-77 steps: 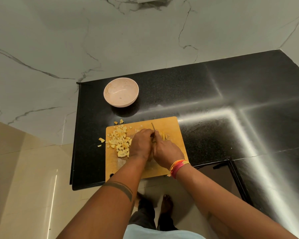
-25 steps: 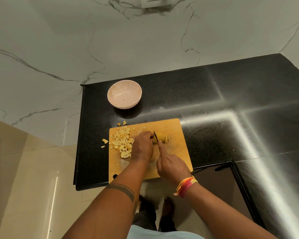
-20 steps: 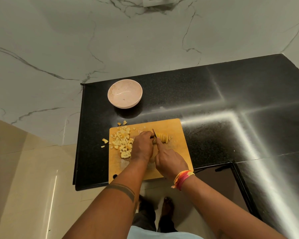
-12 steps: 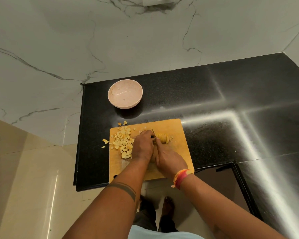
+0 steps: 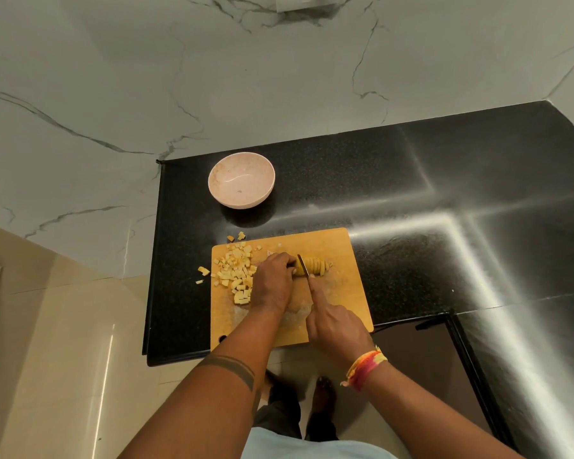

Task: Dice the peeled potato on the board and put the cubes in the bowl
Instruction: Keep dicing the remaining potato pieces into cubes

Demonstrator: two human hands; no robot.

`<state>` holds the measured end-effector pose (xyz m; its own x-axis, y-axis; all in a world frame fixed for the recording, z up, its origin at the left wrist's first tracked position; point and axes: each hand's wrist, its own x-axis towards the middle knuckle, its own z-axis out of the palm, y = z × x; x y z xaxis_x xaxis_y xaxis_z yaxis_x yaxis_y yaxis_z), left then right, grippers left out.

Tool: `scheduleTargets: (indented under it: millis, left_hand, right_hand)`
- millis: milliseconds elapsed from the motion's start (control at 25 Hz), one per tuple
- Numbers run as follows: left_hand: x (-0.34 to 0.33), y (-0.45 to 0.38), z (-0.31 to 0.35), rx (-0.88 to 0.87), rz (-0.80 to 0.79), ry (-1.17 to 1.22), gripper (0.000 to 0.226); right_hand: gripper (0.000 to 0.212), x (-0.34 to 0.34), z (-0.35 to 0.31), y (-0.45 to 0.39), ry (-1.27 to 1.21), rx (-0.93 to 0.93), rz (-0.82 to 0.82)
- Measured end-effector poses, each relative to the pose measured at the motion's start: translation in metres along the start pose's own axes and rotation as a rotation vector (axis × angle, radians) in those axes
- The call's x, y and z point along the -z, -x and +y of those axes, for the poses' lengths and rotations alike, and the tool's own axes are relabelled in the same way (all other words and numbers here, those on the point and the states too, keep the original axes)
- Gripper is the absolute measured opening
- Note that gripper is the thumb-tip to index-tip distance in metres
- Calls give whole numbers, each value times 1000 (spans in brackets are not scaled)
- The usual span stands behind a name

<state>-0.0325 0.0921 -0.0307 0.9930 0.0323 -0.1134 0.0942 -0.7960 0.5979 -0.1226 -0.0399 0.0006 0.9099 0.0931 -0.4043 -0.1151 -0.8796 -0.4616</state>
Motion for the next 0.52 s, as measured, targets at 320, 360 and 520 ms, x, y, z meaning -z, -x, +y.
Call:
scheduleTargets:
  millis: [320, 360, 520]
  left_hand:
    - [-2, 0, -3, 18, 23, 20, 18]
    - [-2, 0, -4, 20, 24, 26, 17]
    - [-4, 0, -5, 33, 19, 39, 14]
  right_hand:
    - [72, 1, 0, -21, 57, 51, -52]
    - [72, 0, 0, -22, 56, 51, -56]
    - [70, -2, -4, -34, 14, 52, -60]
